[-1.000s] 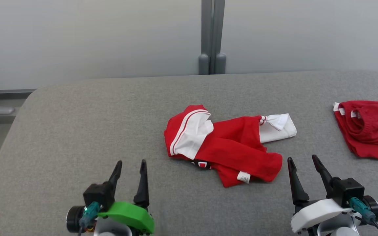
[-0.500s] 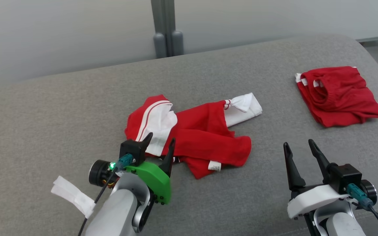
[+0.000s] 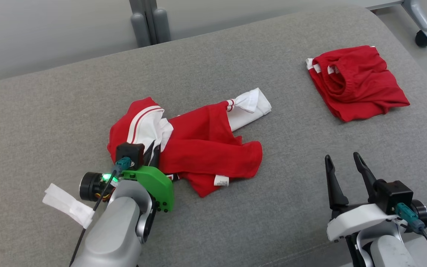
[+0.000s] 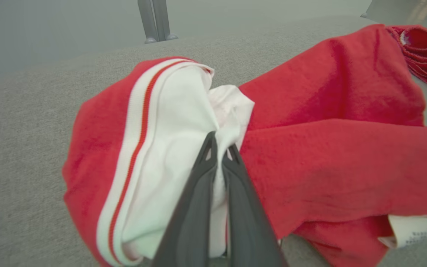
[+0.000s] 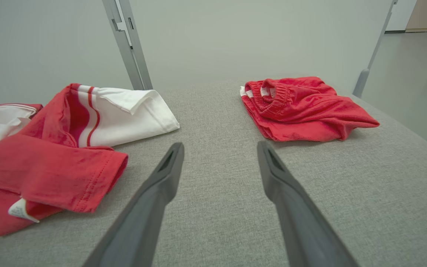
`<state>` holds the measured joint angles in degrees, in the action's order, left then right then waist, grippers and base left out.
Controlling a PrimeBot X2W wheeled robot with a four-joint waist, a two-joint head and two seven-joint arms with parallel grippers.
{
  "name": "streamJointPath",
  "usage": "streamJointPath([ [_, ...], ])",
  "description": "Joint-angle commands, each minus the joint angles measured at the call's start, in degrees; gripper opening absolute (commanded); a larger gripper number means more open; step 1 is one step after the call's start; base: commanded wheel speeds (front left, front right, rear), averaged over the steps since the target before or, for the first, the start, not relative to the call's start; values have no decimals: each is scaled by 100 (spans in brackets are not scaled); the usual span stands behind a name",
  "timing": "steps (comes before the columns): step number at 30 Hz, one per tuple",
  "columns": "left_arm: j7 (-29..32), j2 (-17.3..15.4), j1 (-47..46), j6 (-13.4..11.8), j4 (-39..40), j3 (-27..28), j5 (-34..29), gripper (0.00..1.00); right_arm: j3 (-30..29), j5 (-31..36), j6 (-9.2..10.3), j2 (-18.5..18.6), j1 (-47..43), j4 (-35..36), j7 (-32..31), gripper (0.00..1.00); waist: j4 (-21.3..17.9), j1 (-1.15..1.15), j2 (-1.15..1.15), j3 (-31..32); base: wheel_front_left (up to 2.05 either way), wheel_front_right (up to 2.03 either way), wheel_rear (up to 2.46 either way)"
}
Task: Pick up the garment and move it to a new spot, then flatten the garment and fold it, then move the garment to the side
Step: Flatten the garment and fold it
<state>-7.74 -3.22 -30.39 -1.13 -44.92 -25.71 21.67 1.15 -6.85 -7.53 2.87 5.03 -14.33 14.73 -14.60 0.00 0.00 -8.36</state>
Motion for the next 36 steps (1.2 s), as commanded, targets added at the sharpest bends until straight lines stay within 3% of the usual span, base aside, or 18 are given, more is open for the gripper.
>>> streamJointPath([
  [1, -66, -38, -116, -31, -82, 8, 40, 0, 36, 13, 9, 3, 42, 2, 44, 100, 110, 0, 0, 67, 0, 0, 0],
  [6, -411, -14, -189, -46, -98, 17, 102, 0, 75, -28, 9, 9, 40, 4, 54, 100, 326, 0, 0, 224, 0, 0, 0],
  [12, -712, 15, 4, -158, 461, 270, 406, 0, -49, 66, 9, 9, -126, -56, 48, 100, 661, 0, 0, 502, 0, 0, 0],
  [21, -745, 20, 1416, -595, 1837, 1293, 962, 0, -192, 126, 9, 8, -353, 6, 51, 100, 1188, 0, 0, 879, 0, 0, 0],
  [28, -746, 23, 2369, -756, 1689, 1927, 1696, 0, -149, 151, 9, 9, -385, 19, 47, 100, 1326, 0, 0, 918, 0, 0, 0],
  [36, -747, 22, 2740, -755, 1320, 2126, 2500, 0, -210, 224, 9, 9, -478, 29, -18, 100, 1352, 0, 0, 915, 0, 0, 0],
])
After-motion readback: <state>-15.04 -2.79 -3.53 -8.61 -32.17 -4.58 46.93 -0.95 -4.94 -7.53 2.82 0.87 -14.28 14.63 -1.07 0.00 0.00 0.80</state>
